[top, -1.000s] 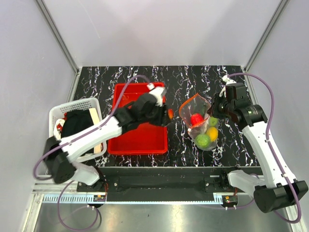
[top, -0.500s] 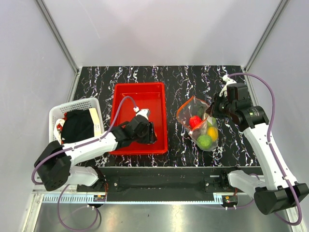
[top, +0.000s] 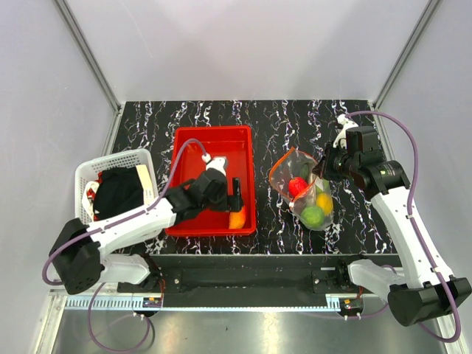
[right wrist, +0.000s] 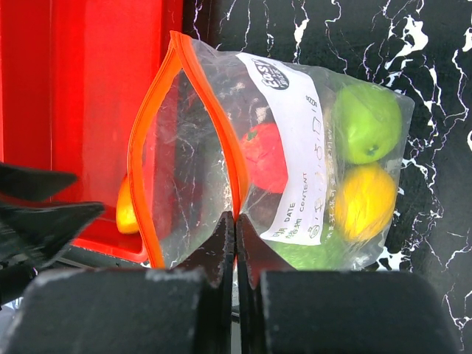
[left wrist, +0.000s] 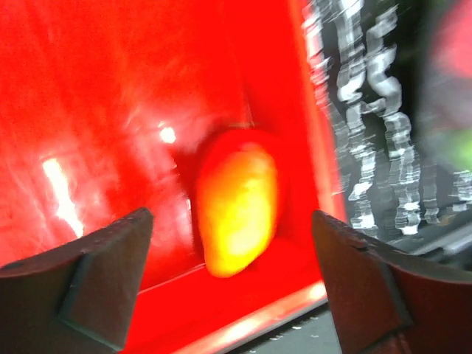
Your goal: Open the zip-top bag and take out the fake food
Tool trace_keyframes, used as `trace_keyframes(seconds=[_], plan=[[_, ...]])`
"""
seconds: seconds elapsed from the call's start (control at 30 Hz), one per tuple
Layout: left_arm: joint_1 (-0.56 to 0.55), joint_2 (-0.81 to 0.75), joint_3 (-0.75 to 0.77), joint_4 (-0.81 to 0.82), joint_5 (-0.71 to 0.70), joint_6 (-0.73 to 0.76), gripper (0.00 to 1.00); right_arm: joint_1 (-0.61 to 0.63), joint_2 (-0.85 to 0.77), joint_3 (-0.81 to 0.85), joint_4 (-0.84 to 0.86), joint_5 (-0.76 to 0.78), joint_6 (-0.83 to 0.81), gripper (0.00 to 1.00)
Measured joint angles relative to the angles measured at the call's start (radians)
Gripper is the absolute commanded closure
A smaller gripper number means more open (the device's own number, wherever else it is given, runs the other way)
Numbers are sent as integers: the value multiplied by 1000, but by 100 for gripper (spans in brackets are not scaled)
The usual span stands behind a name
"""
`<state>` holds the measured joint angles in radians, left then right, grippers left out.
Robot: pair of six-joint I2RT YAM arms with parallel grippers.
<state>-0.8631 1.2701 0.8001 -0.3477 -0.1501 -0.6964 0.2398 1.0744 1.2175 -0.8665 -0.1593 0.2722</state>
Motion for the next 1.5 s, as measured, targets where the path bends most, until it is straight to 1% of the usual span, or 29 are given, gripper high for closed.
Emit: trace_keyframes(seconds=[0.03,0.1,0.13,0.27,0.33,0.47,0.6,0.67,0.77,0.9,1.27,1.5], plan=[[0,-11,24,-13,-2,5,26,0,0,0,0,0,-1,100],[0,-36,76,-22,3,17,33,0,0,0,0,0,-3,100],[-1,-45,105,-17,14,24,42,0,0,0,0,-1,-4,100],[-20,-38,239,31,72,44,47,0,0,1,-1,-2,-6,100],[-41,-5,315,53,86,50,48,0,0,2,-1,-6,-7,100],[-90,152,510,104,109,52,50,0,0,3,-2,-16,-7,100],[-121,312,608,124,133,37,53,0,0,3,-2,-19,-7,100],[-130,375,627,119,143,26,53,0,0,4,-3,-18,-6,100],[-142,464,652,105,145,6,50,0,0,7,-6,-18,-6,100],[-156,545,680,87,129,-22,46,0,0,7,-13,-18,-3,100],[-161,668,735,75,71,-68,23,0,-12,7,-15,-18,12,100],[-161,730,754,75,21,-86,19,0,-15,6,-15,-19,16,100]])
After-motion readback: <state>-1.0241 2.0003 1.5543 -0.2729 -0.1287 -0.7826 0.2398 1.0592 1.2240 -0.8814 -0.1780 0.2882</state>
